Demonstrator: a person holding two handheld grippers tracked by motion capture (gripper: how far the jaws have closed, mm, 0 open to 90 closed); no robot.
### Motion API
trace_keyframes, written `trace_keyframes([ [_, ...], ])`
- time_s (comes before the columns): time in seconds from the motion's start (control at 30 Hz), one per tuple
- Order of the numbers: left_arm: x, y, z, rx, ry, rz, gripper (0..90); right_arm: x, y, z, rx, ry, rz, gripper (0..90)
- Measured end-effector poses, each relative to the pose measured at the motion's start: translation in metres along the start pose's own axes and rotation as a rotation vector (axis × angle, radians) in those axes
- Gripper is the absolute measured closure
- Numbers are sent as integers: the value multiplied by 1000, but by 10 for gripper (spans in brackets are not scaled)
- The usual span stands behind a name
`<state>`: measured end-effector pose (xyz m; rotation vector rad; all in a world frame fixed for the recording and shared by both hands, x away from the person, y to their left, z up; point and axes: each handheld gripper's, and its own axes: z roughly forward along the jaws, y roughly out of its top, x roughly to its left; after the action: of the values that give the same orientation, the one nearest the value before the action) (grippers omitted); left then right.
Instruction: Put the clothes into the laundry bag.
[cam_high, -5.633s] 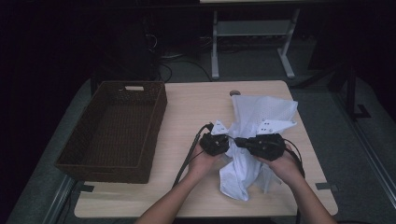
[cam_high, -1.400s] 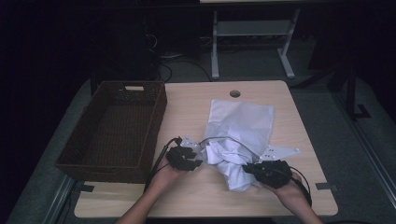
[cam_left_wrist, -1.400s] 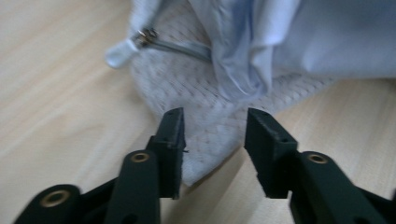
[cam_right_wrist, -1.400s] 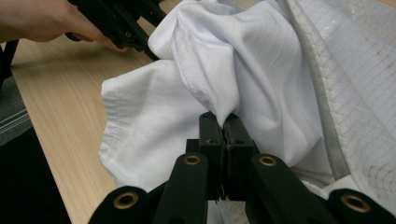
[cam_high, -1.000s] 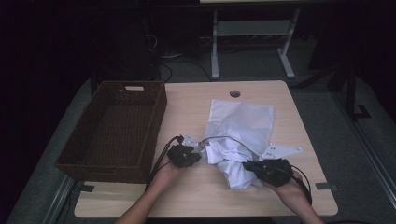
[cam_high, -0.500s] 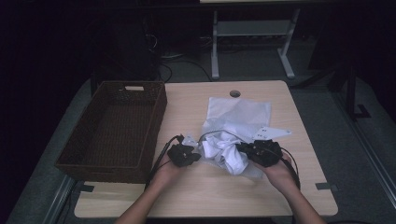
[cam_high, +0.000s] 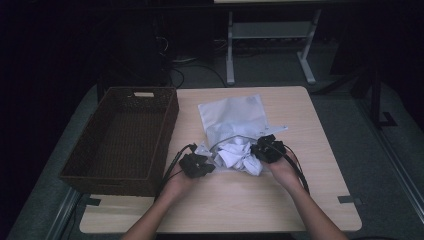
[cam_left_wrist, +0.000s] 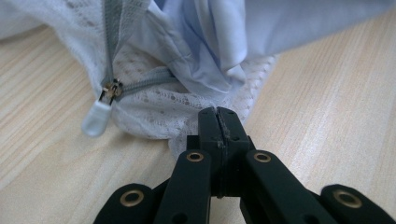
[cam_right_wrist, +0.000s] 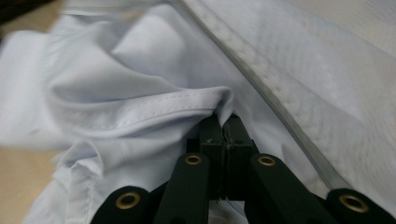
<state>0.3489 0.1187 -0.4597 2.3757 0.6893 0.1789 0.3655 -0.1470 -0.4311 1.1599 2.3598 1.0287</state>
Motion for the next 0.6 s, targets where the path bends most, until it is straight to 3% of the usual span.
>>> trace_keyframes([
  [0.17, 0, 0, 0, -3, -3, -3, 900, -14, 4, 19, 11, -73, 45, 886],
  [0.27, 0, 0, 0, -2, -3, -4, 900, -21, 5, 24, -9, -86, 82, 884],
  [0.4, 0, -2, -1, -8, -5, -29, 895, -21, 4, 15, -44, -58, 85, 857],
  [0.53, -2, -3, -11, -38, -8, -65, 864, -22, -3, -4, -59, -7, 69, 733],
  [0.6, -3, -5, -20, -58, 7, -95, 799, -23, -6, -16, -68, 25, 71, 653],
])
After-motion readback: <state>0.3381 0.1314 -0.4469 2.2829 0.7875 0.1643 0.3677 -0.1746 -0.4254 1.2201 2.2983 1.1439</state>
